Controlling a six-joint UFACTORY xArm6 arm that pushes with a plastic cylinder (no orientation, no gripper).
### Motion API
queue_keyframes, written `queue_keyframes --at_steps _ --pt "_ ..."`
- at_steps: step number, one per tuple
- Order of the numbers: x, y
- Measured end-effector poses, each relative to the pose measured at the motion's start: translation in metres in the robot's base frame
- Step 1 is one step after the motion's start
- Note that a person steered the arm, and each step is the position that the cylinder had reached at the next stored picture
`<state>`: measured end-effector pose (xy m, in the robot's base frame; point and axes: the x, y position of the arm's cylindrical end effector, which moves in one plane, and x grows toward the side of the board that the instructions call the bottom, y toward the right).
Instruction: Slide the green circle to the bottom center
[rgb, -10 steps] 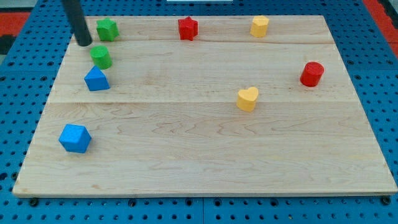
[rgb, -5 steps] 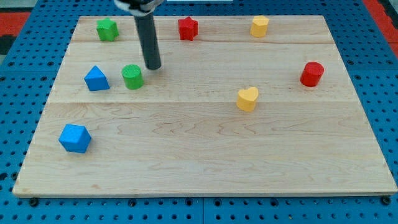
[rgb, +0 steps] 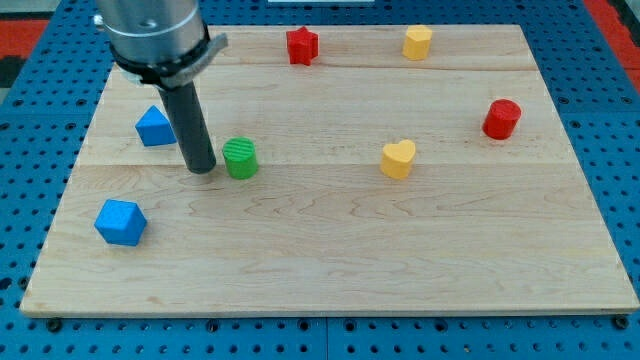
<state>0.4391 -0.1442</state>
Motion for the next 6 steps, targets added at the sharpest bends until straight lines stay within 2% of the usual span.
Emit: queue_keyframes --at_steps 3,4,5,6 --pt "-0.017 0.054" --pt "0.027 0.125" --pt "0.066 0.144" --pt "0.066 0.163"
